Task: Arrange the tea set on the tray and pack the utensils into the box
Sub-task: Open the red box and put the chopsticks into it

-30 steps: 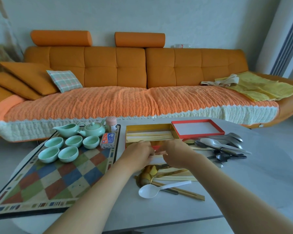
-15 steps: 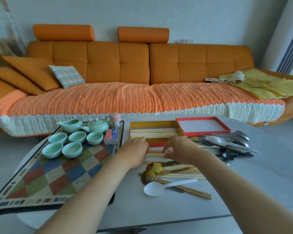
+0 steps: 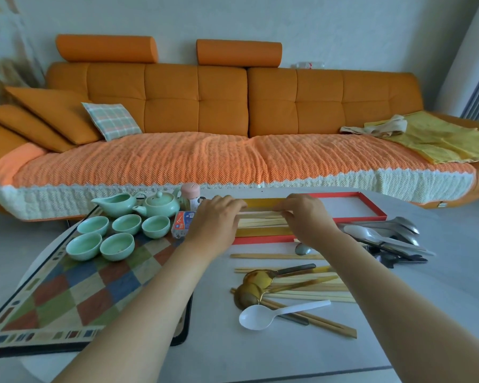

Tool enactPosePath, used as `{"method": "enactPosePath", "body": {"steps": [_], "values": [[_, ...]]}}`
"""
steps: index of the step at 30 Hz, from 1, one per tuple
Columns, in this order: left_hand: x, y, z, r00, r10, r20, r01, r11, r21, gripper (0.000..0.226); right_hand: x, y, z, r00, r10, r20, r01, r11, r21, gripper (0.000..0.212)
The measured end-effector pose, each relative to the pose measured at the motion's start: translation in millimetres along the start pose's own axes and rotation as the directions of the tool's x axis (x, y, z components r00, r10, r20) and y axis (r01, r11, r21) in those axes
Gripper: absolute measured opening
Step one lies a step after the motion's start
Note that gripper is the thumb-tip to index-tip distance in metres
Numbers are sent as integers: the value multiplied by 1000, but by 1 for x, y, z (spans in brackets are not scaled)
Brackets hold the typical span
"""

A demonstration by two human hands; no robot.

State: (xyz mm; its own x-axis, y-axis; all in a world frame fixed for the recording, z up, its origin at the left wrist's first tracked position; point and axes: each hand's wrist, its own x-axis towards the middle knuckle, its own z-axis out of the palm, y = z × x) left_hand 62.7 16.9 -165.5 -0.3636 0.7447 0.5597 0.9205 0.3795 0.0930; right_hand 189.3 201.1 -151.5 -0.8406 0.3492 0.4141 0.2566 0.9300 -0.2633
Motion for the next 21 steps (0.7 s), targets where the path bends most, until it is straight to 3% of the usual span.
{"method": "enactPosePath", "body": {"steps": [3,9,13,21], "values": [[0,2,11,996,25,90,-22,999,-30,29,4,1,11,987,123,104,-127,991,32,29],[-3,5,23,928,-27,371,14,999,37,49,13,7,17,955,207,212,-222,974,48,33],[0,1,25,936,-33,352,30,999,12,47,7,3,14,977,127,174,-142,986,81,32],[-1,4,22,935,4,356,-2,1000,-7,46,-8,-4,11,943,78,323,-98,994,46,33]]}}
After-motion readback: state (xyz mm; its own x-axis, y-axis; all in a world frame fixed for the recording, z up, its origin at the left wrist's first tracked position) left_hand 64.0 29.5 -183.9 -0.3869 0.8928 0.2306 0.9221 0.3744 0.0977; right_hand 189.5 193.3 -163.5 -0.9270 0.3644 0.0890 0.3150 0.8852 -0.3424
